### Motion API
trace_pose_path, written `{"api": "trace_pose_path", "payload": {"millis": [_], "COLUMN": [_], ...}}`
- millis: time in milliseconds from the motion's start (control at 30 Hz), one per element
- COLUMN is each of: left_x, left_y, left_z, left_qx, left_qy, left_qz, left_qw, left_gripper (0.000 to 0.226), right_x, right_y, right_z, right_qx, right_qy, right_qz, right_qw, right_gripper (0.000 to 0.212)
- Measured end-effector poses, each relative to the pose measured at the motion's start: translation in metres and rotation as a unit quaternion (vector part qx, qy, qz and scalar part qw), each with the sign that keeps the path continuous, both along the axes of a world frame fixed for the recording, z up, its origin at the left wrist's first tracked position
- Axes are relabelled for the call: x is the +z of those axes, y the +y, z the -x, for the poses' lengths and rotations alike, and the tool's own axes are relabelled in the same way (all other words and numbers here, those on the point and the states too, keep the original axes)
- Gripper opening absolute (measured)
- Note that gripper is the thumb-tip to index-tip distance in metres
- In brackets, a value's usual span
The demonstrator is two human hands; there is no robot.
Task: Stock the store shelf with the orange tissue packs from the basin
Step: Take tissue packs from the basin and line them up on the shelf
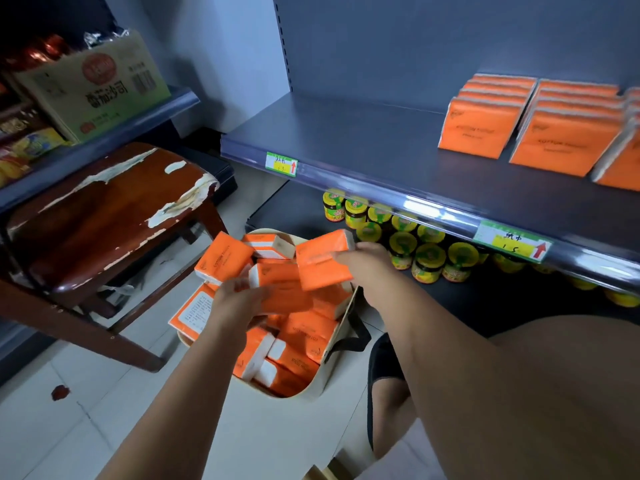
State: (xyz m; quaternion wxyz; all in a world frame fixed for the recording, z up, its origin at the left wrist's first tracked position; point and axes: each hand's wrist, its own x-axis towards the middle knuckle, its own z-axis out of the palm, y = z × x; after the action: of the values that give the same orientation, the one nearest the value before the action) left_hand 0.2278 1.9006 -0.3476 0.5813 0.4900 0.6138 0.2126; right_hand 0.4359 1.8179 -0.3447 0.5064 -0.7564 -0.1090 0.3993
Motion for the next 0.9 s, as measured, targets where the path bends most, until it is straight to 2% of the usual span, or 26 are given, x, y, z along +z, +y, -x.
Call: {"api": "trace_pose_path", "payload": {"millis": [67,133,233,333,467,533,633,700,833,900], "left_x": [0.014,0.032,0.057,0.08,0.108,0.122,0.143,0.154,0.175,0.18], "left_y": [0.0,-0.001,-0.004,-0.007,-0.021,-0.033,-0.056,-0.074,-0.117,-0.143], "left_z": [0.001,-0.004,-0.017,-0.034,-0.066,-0.085,-0.118,-0.143,-0.199,-0.228], "left_qx": [0.01,0.007,-0.024,-0.071,-0.121,-0.143,-0.199,-0.24,-0.322,-0.348], "left_qy": [-0.056,-0.096,-0.169,-0.212,-0.267,-0.29,-0.304,-0.305,-0.312,-0.322], "left_qz": [-0.012,-0.039,-0.068,-0.08,-0.091,-0.097,-0.106,-0.109,-0.106,-0.101], "left_qw": [0.998,0.995,0.983,0.971,0.952,0.941,0.926,0.915,0.888,0.874], "left_gripper": [0.039,0.031,0.014,0.021,0.031,0.028,0.026,0.031,0.034,0.035], "right_x": [0.02,0.039,0.07,0.103,0.141,0.155,0.167,0.17,0.171,0.179], "right_y": [-0.004,-0.009,-0.02,-0.035,-0.078,-0.11,-0.165,-0.207,-0.282,-0.312], "right_z": [-0.001,-0.007,-0.021,-0.037,-0.058,-0.069,-0.095,-0.114,-0.148,-0.16], "right_qx": [-0.044,-0.062,-0.066,-0.048,-0.026,-0.037,-0.064,-0.072,-0.12,-0.159], "right_qy": [0.053,0.079,0.063,-0.006,-0.224,-0.267,-0.242,-0.216,-0.186,-0.218], "right_qz": [-0.059,-0.11,-0.171,-0.183,-0.127,-0.147,-0.199,-0.214,-0.225,-0.211], "right_qw": [0.996,0.989,0.981,0.982,0.966,0.952,0.948,0.95,0.949,0.94], "right_gripper": [0.02,0.012,0.01,0.016,0.047,0.043,0.023,0.021,0.035,0.042]}}
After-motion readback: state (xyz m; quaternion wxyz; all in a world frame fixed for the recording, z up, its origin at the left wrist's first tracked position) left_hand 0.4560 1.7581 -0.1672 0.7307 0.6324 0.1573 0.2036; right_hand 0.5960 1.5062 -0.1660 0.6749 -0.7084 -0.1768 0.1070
